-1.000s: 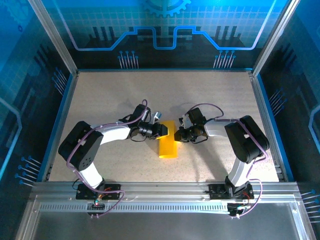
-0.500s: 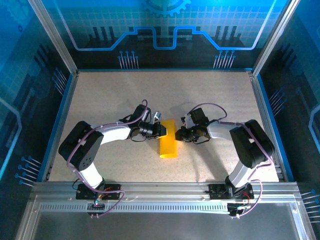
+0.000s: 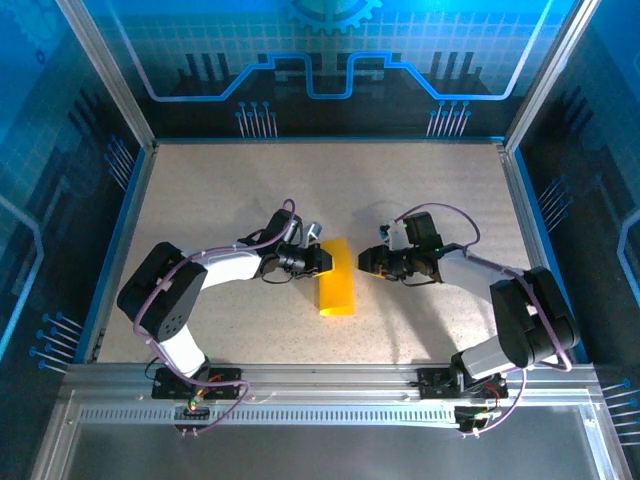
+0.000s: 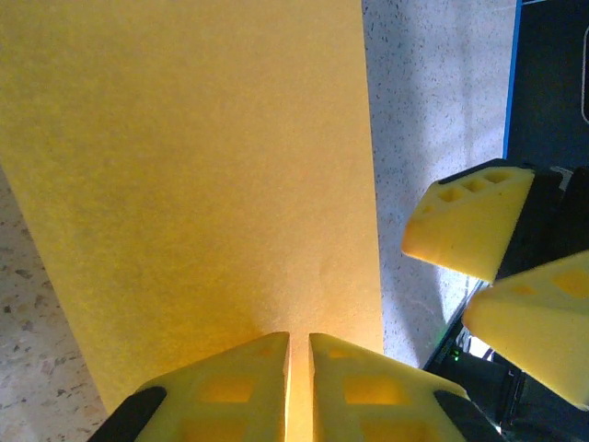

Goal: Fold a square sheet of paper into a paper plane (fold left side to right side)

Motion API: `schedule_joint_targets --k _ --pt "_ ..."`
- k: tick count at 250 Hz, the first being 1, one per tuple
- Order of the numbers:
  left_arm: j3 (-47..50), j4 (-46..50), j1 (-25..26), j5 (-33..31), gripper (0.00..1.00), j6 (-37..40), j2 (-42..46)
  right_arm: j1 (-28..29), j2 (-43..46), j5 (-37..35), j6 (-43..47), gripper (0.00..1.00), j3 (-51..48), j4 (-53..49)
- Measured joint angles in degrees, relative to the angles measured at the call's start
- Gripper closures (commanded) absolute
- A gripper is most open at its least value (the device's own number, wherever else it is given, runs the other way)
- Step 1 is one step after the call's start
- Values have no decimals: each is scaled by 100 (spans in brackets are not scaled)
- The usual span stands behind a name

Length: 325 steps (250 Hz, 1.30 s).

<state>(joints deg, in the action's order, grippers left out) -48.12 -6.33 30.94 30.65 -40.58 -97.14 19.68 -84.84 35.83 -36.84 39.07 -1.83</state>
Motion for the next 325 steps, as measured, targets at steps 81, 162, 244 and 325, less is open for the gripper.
schedule_joint_targets --k 81,162,244,325 --pt "13 2 0 -2 85 0 0 468 -964 326 -361 66 330 608" --pt "42 7 0 -50 72 20 7 544 -1161 175 -321 94 382 507" --pt "166 623 -2 -831 41 356 723 555 -1377 -243 -168 93 546 129" --pt "173 782 81 -896 33 496 365 627 -1493 -286 -149 91 568 116"
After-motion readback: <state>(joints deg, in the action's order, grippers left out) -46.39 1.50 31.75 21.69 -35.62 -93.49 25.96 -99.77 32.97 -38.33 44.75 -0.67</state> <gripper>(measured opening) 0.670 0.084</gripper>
